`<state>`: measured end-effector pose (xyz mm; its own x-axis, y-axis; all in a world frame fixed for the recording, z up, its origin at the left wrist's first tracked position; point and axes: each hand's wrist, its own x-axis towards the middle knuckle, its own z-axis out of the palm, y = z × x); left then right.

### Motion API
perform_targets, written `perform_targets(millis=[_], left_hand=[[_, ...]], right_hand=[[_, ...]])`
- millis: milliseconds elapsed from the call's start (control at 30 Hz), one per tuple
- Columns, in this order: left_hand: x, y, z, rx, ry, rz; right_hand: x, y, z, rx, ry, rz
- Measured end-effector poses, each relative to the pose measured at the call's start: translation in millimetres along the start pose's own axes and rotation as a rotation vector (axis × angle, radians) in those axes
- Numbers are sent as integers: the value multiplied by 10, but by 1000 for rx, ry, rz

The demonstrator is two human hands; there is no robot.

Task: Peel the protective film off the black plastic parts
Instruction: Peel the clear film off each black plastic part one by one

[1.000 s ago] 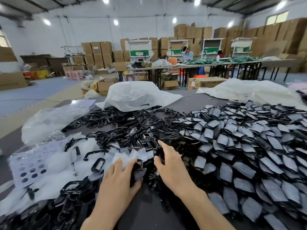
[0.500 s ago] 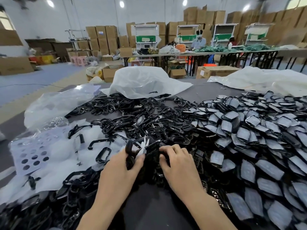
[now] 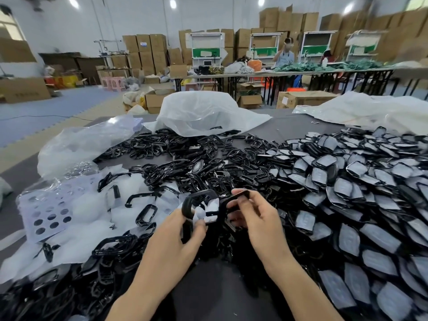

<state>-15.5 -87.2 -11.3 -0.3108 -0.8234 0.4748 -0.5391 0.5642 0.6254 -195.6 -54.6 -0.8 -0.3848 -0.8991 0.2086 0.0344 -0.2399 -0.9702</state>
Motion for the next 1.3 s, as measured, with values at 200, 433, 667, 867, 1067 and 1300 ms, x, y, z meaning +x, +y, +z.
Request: perform_targets(millis=[200,433,667,867,1067,1300], left_hand=[[-47,44,37,138,-59,87],[-96,47,68,134,-206,127],[-76,105,-35,80,-61,117],[-37,84,-110,61,86,29],[-19,63,-236,15,185,-25],[-492,-9,-603,83,217,-76]], right_hand=[[92,-36,-100,629,108,281],[121,5,-110,543,151,351],[81,3,-52,441,10,275],[59,-15,-57,310,-21,227],[56,35,-38,227,-2,182],[14,42,-19,98,-109,135]])
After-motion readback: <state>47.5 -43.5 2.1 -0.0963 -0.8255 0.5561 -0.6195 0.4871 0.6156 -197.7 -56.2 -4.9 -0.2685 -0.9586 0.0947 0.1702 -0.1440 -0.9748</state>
